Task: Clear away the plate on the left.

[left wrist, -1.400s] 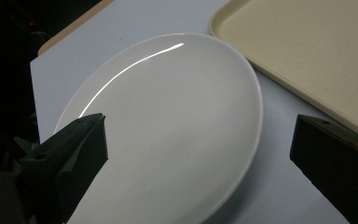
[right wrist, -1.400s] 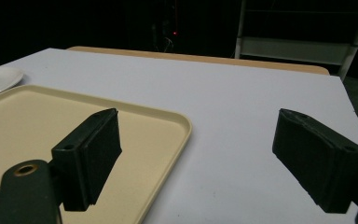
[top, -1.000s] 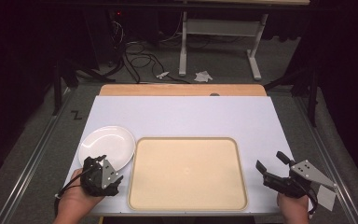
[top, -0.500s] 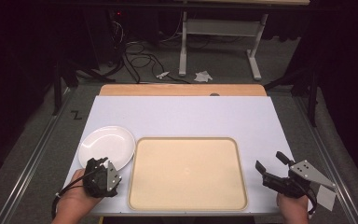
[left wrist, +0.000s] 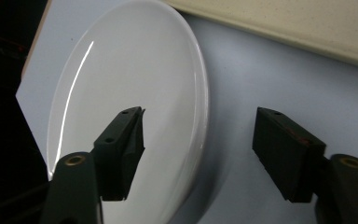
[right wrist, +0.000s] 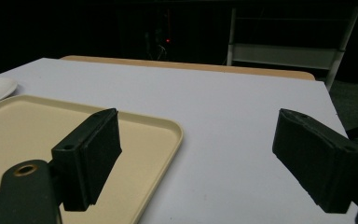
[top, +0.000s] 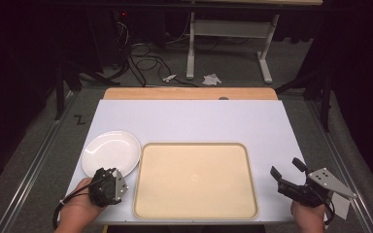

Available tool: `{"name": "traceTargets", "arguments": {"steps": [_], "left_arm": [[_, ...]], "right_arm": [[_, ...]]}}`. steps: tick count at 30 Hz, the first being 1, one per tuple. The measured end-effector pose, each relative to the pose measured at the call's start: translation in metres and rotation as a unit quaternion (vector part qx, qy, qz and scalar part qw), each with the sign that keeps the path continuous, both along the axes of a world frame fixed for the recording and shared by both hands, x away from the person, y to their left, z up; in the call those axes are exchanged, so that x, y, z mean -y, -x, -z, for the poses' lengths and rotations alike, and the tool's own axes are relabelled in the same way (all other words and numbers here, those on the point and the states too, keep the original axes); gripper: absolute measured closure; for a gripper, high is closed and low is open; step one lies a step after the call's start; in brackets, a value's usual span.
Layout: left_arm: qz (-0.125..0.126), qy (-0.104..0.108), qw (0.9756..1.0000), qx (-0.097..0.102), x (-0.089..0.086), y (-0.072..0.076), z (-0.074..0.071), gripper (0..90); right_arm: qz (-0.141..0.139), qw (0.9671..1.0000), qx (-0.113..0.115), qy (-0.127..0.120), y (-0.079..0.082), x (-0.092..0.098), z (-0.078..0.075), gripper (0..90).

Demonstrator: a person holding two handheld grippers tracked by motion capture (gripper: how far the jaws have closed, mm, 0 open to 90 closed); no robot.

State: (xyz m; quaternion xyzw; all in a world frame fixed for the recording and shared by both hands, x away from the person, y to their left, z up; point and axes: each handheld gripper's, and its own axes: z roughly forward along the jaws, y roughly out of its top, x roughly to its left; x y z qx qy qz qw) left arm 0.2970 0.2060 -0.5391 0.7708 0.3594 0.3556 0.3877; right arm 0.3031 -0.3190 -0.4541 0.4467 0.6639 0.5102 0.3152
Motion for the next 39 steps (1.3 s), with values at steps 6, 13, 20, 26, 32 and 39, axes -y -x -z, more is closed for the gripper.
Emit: {"name": "traceTargets", "arguments": {"steps": [6,13,20,26,32,39], "left_arm": [[-0.004,-0.035,0.9994,0.001,-0.003,-0.008,0.008,43.3],[-0.007,-0.106,0.9942,0.016,-0.005,-0.009,0.015,49.9],[-0.003,-0.111,0.9937,0.018,-0.005,-0.013,0.016,53.6],[-0.011,-0.109,0.9936,0.026,-0.005,-0.013,0.016,49.0],[-0.001,-0.068,0.9977,-0.005,-0.008,-0.014,0.014,58.8],[0.008,-0.060,0.9979,-0.025,-0.008,-0.012,0.014,75.7]], "right_arm": [[-0.006,0.9999,-0.002,0.010,-0.003,-0.004,0.001,16.2],[-0.010,0.9999,0.004,0.011,-0.001,-0.004,-0.001,16.2],[-0.009,0.9999,0.004,0.011,-0.003,-0.003,0.000,16.2],[-0.009,0.9999,-0.001,0.010,-0.003,-0.003,0.002,16.2],[-0.002,1.0000,-0.005,0.008,-0.003,-0.002,0.003,16.2],[-0.009,0.9998,-0.009,0.014,-0.005,-0.005,0.004,16.2]]}}
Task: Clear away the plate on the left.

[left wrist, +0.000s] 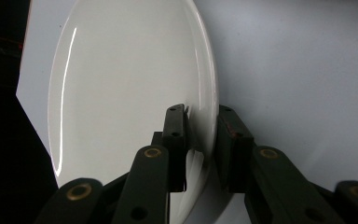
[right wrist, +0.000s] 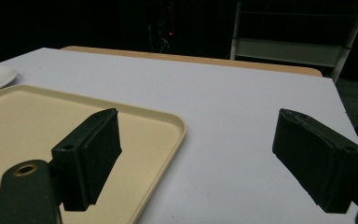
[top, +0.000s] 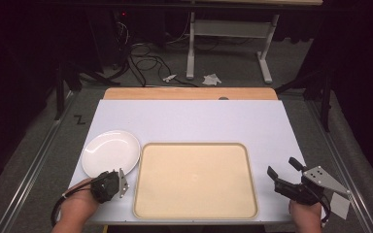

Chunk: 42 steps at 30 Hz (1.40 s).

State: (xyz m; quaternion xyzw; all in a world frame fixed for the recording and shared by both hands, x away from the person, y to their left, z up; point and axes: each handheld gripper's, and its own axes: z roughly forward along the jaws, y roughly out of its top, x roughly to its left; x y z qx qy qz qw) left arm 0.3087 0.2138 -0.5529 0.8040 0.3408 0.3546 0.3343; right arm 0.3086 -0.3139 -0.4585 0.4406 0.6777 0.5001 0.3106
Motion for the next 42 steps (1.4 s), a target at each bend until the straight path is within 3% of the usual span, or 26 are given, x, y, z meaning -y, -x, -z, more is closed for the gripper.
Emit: {"name": "traceTargets", "arguments": {"steps": [10,12,13,14,15,17,19,22,28,30,32,35,39,42], "left_arm": [[0.001,-0.034,0.9992,0.023,0.005,0.001,0.002,80.3],[0.001,-0.030,0.9991,0.032,0.006,0.001,0.001,81.7],[-0.001,-0.031,0.9984,0.047,0.006,0.001,-0.004,82.7],[-0.001,-0.031,0.9984,0.047,0.006,0.001,-0.004,83.7],[-0.004,-0.017,0.9979,0.062,0.006,0.001,-0.006,84.9],[-0.008,-0.012,0.9958,0.091,0.003,0.001,-0.015,86.6],[-0.014,0.006,0.9954,0.094,0.001,0.001,-0.018,87.3],[-0.014,-0.001,0.9949,0.100,-0.001,0.001,-0.020,87.4],[-0.021,0.009,0.9934,0.112,0.000,0.000,-0.021,87.3],[-0.023,0.001,0.9934,0.113,-0.002,0.001,-0.023,87.3],[-0.025,0.013,0.9922,0.121,-0.002,0.002,-0.025,87.3],[-0.018,0.017,0.9915,0.128,0.001,0.006,-0.028,87.3],[-0.004,0.003,0.9901,0.140,0.007,0.012,-0.032,87.3],[0.006,0.011,0.9892,0.146,0.013,0.016,-0.034,87.3]], "right_arm": [[-0.001,1.0000,0.004,-0.004,0.001,0.002,-0.002,16.2],[-0.001,1.0000,0.005,-0.004,0.001,0.001,-0.002,16.2],[-0.001,1.0000,0.005,-0.005,0.001,0.001,-0.002,16.2],[-0.001,1.0000,0.005,-0.005,0.001,0.001,-0.002,16.2],[0.001,1.0000,0.005,-0.004,0.001,0.001,-0.002,16.2],[0.000,1.0000,0.005,-0.003,0.001,0.001,-0.002,16.2],[0.000,1.0000,0.005,-0.003,0.001,0.001,-0.002,16.2],[0.001,1.0000,0.004,-0.004,0.001,0.001,-0.002,16.2],[0.002,1.0000,0.005,-0.003,0.001,0.001,-0.002,16.2],[0.002,1.0000,0.005,-0.003,0.001,0.001,-0.002,16.2],[0.001,1.0000,0.005,-0.004,0.001,0.001,-0.002,16.2],[0.001,1.0000,0.003,-0.005,0.001,0.001,-0.001,16.2],[0.001,1.0000,0.002,-0.006,0.001,0.001,0.000,16.2],[0.002,1.0000,0.001,-0.006,0.000,0.001,0.000,16.2]]}}
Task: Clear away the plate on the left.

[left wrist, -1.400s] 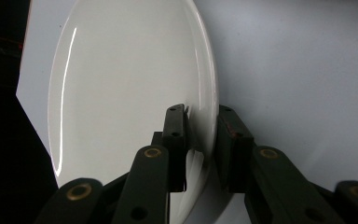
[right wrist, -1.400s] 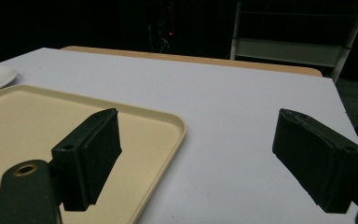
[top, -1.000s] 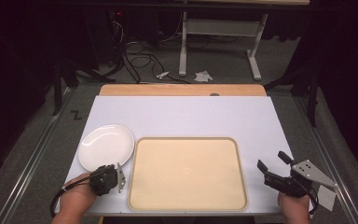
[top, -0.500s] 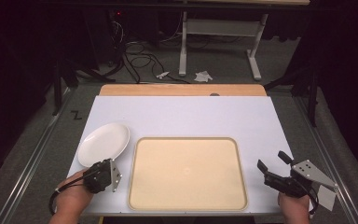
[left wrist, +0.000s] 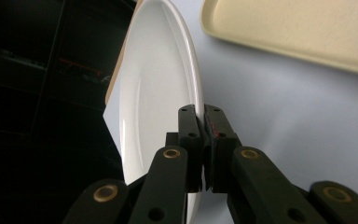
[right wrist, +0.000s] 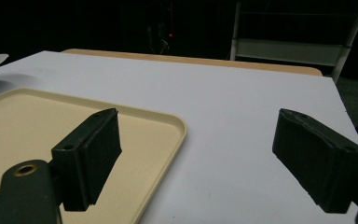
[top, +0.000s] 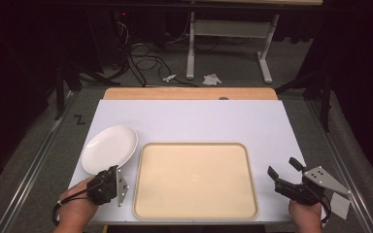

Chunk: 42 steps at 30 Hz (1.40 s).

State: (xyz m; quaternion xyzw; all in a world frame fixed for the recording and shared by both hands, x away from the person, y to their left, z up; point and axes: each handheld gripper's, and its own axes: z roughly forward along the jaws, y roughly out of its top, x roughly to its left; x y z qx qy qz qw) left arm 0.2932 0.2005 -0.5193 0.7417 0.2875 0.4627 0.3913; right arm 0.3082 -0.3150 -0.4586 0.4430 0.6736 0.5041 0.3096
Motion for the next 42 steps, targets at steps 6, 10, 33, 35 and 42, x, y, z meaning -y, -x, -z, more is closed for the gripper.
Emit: {"name": "traceTargets", "arguments": {"steps": [6,10,33,35,42], "left_arm": [[0.020,0.000,0.9997,0.012,0.012,0.007,-0.007,87.2],[0.037,0.004,0.9992,0.016,0.021,0.010,-0.009,87.1],[0.100,-0.005,0.9949,0.014,0.061,0.022,-0.013,87.1],[0.107,-0.001,0.9942,0.014,0.065,0.023,-0.013,87.1],[0.126,-0.007,0.9920,0.013,0.078,0.025,-0.011,87.0]], "right_arm": [[-0.001,1.0000,0.000,-0.003,-0.001,0.001,0.001,16.2],[0.001,1.0000,0.000,-0.002,0.000,0.001,0.000,16.2],[-0.002,1.0000,0.002,0.004,0.001,-0.001,-0.001,16.2],[-0.003,1.0000,0.004,0.005,0.001,-0.001,-0.001,16.2],[-0.002,1.0000,0.003,0.004,0.000,0.000,-0.001,16.2]]}}
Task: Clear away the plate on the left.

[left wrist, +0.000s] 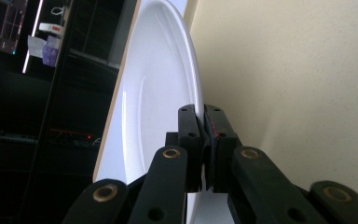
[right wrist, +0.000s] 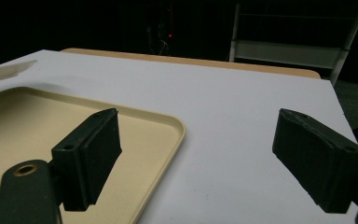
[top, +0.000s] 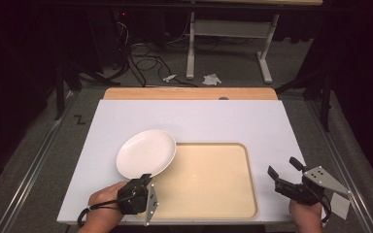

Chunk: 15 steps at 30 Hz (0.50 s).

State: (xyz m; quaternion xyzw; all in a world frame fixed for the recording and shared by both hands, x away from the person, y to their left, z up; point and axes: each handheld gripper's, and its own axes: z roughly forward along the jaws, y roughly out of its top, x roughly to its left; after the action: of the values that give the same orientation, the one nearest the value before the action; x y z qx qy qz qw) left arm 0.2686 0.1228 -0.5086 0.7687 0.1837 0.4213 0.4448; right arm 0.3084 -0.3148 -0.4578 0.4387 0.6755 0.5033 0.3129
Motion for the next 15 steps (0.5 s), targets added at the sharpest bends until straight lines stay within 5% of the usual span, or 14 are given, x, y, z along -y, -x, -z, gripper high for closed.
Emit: {"name": "traceTargets", "arguments": {"steps": [15], "left_arm": [[0.034,-0.011,0.9994,0.000,0.022,0.003,-0.001,87.0]], "right_arm": [[-0.001,1.0000,0.002,0.005,0.001,-0.001,-0.001,16.2]]}}
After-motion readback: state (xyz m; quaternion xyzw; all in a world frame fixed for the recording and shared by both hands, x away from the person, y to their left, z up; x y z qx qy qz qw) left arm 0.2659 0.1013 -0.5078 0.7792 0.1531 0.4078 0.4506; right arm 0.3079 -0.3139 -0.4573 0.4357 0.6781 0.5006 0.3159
